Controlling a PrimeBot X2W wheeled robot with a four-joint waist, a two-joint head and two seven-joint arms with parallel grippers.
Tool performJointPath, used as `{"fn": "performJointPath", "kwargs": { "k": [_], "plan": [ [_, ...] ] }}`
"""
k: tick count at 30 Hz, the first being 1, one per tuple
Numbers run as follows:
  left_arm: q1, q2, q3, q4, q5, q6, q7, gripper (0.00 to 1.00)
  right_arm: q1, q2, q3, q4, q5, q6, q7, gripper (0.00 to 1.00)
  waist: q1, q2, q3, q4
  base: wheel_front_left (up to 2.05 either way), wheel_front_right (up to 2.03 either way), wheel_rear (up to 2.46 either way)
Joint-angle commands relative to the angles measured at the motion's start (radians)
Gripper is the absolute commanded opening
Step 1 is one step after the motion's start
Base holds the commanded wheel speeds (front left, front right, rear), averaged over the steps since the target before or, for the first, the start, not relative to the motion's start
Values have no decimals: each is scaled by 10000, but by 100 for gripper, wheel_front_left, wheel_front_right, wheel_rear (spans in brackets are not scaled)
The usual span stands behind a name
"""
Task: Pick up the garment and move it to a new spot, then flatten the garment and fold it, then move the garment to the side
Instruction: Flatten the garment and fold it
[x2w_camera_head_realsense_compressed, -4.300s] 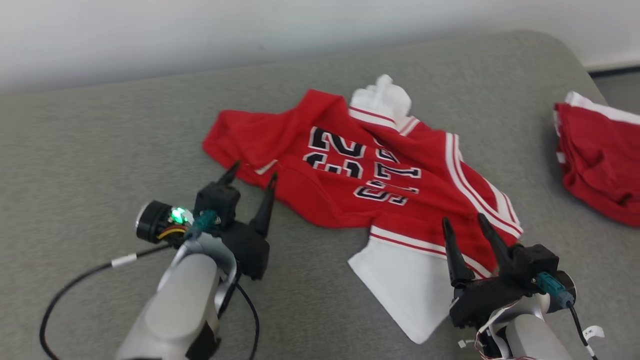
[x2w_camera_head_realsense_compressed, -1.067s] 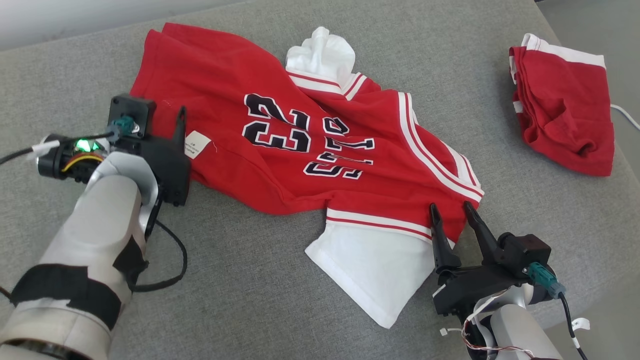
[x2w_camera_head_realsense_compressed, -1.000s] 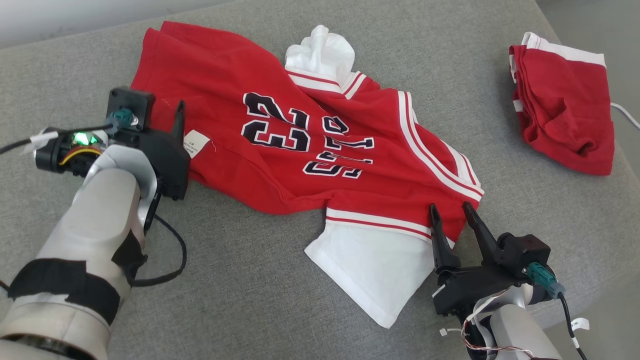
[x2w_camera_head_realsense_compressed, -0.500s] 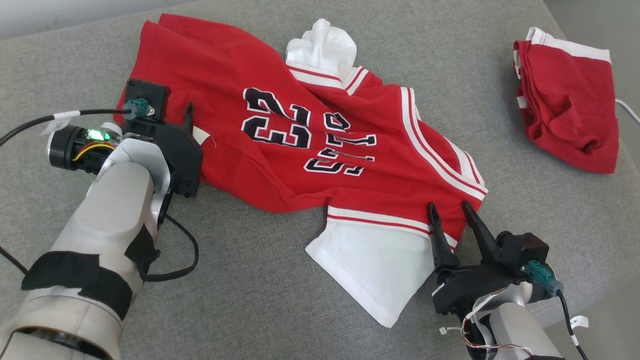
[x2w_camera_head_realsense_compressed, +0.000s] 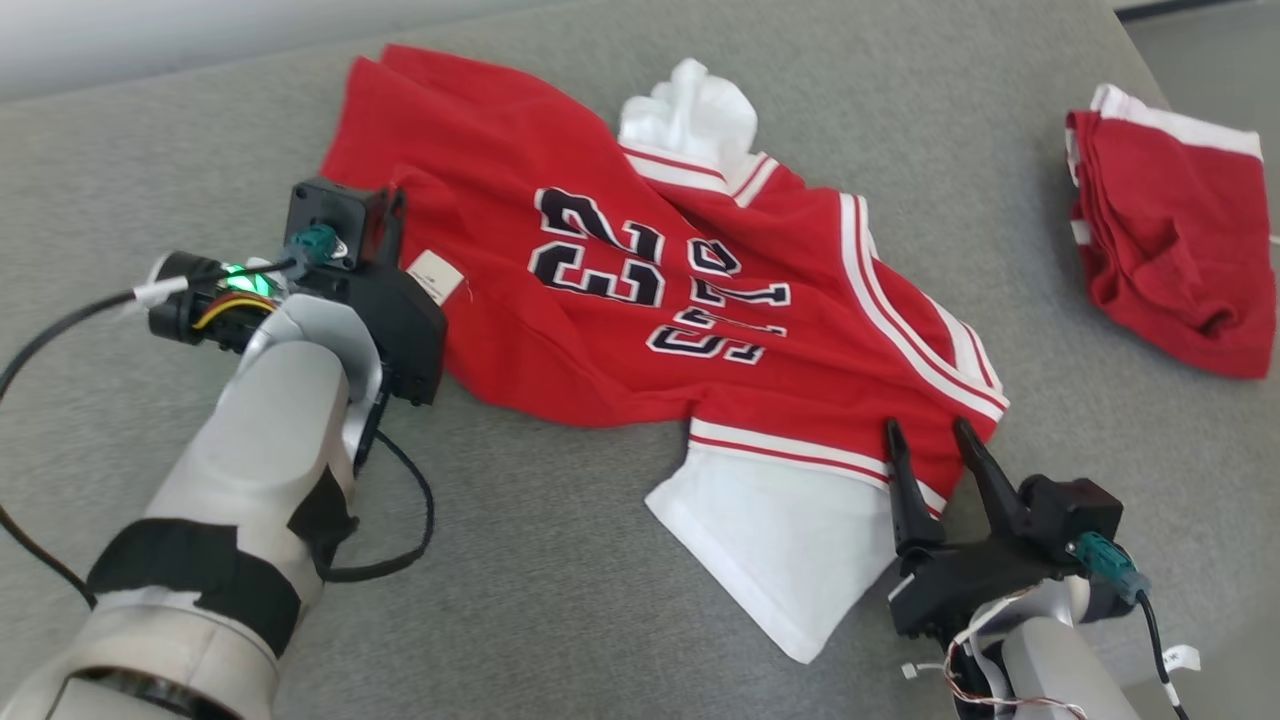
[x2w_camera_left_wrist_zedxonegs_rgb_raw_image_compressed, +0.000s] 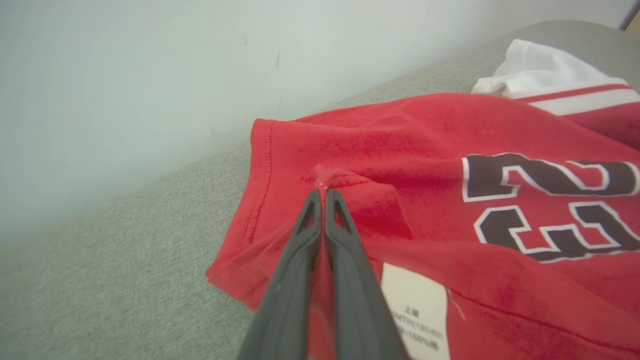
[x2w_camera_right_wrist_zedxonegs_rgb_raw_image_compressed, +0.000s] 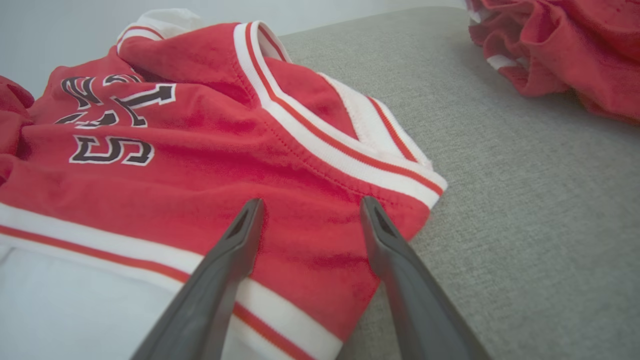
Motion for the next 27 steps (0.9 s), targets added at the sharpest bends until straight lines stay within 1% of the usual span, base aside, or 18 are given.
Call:
{"fn": "performJointPath", "kwargs": {
  "k": [1, 5, 9, 13, 17, 22, 23, 24, 25, 26, 27],
  "plan": [
    [181, -36, 25, -75, -84, 29, -98, 0, 160, -57, -70, 36, -5, -29, -5, 100, 0, -1, -466, 472, 0, 0, 0],
    [677, -13, 183, -487, -231, 110, -314, 0, 408, -73, -145, 165, -108, -29, -5, 100, 0, -1, -1141, 1150, 0, 0, 0],
    [1437, 264, 529, -1323, -399, 278, -337, 0, 677, -31, -139, 332, -155, -30, -5, 100, 0, -1, -1828, 1805, 0, 0, 0],
    [2772, 685, 1037, -2503, -537, 574, -338, 0, 967, 37, -135, 472, -167, -30, -3, 100, 0, -1, -2482, 2306, 0, 0, 0],
    [4312, 971, 1505, -3482, -682, 891, -342, 0, 1239, 101, -157, 573, -157, -30, -5, 100, 0, -1, -2963, 2584, 0, 0, 0],
    [6209, 1135, 2030, -4305, -922, 1248, -342, 0, 1421, 162, -117, 672, -190, -30, -5, 100, 0, -1, -3253, 2635, 0, 0, 0],
    [6533, 1130, 2151, -4475, -914, 1330, -344, 4, 1443, 165, -107, 682, -180, -30, -5, 100, 0, -1, -3302, 2621, 0, 0, 0],
    [6874, 1102, 2271, -4637, -927, 1433, -343, 29, 1475, 158, -91, 696, -175, -30, -5, 100, 0, -1, -3347, 2595, 0, 0, 0],
    [7238, 1072, 2399, -4736, -967, 1492, -343, 58, 1505, 157, -75, 714, -179, -30, -5, 100, 0, -1, -3390, 2554, 0, 0, 0],
    [7541, 1075, 2592, -4881, -992, 1591, -343, 91, 1544, 159, -38, 744, -185, -30, -3, 100, 0, -1, -3450, 2504, 0, 0, 0],
    [7819, 1075, 2757, -5029, -935, 1678, -343, 100, 1570, 163, -51, 750, -193, -30, -3, 100, 0, -1, -3478, 2463, 0, 0, 0]
  ]
}}
